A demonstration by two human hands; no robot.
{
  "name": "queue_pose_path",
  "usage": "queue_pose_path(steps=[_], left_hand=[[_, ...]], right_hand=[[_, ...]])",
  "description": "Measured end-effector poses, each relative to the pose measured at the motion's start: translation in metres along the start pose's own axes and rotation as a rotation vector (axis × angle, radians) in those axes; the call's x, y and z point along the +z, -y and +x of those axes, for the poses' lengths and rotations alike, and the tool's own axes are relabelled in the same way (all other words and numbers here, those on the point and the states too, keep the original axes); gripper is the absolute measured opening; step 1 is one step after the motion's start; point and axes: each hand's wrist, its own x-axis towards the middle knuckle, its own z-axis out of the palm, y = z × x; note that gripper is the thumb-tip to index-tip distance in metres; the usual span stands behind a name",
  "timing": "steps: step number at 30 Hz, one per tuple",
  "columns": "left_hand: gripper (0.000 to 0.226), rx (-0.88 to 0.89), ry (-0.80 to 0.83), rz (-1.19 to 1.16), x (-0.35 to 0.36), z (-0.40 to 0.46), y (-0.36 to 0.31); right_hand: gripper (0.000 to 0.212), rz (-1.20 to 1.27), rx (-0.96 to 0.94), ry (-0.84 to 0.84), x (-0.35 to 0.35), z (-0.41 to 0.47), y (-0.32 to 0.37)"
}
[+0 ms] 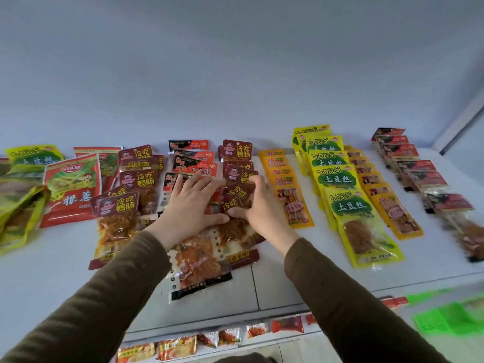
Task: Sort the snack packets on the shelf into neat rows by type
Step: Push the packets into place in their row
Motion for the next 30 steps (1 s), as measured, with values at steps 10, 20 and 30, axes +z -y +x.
queue_pose_path(steps=[10, 20, 30], left_hand=[[0.094, -0.004, -0.014, 0.007, -0.004, -0.004, 0.015], [0.074, -0.137, 0.318, -1.07, -0.019, -0.026, -0.07], [0.081, -0.158, 0.441, -1.017, -0.006, -0.048, -0.081]], right_hand=[[0.07, 0.105, 0.083, -0.057, -0.014, -0.001, -0.017], [0.039, 0.498, 0.108, -0.137, -0.006, 0.004, -0.026], [0.03, 0.712, 0.146, -0.07, -0.007, 0.002, -0.03]])
